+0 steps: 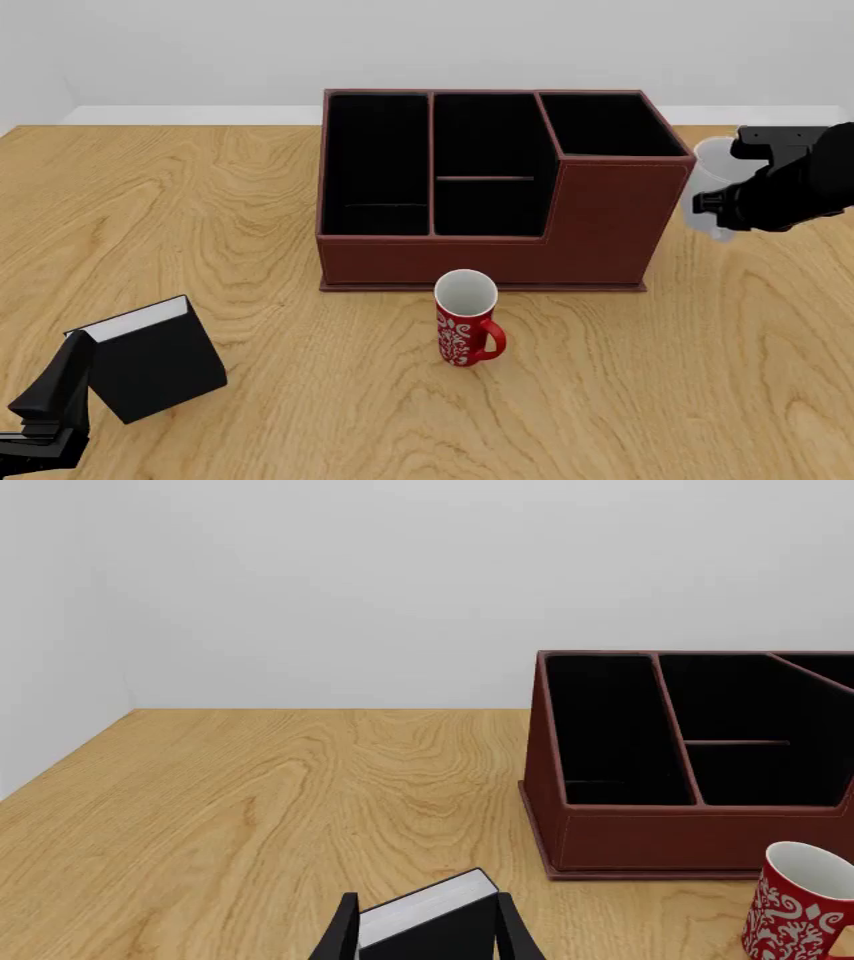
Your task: Pick up the white mug and place it to the right of the caddy.
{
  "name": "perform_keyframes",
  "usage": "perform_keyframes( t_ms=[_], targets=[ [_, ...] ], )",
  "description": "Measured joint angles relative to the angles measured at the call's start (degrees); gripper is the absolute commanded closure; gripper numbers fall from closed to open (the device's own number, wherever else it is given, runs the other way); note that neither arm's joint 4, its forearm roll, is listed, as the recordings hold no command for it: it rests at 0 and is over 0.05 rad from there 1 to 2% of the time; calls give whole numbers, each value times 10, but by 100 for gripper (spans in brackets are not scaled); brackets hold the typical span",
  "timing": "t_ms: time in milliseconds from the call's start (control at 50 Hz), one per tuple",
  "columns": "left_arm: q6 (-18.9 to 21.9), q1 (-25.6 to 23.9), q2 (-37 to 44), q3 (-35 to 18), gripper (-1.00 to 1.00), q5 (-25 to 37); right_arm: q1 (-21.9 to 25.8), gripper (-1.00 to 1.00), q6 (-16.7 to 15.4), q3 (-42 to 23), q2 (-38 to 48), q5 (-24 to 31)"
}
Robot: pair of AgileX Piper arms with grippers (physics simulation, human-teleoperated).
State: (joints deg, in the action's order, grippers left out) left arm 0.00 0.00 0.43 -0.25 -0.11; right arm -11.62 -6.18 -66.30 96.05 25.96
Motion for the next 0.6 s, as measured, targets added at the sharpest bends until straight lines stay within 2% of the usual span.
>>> perform_keyframes(
  t_ms=[600],
  targets=[
    [0, 0, 0, 0, -100, 0, 5, 100, 8, 31, 27, -37]
  ],
)
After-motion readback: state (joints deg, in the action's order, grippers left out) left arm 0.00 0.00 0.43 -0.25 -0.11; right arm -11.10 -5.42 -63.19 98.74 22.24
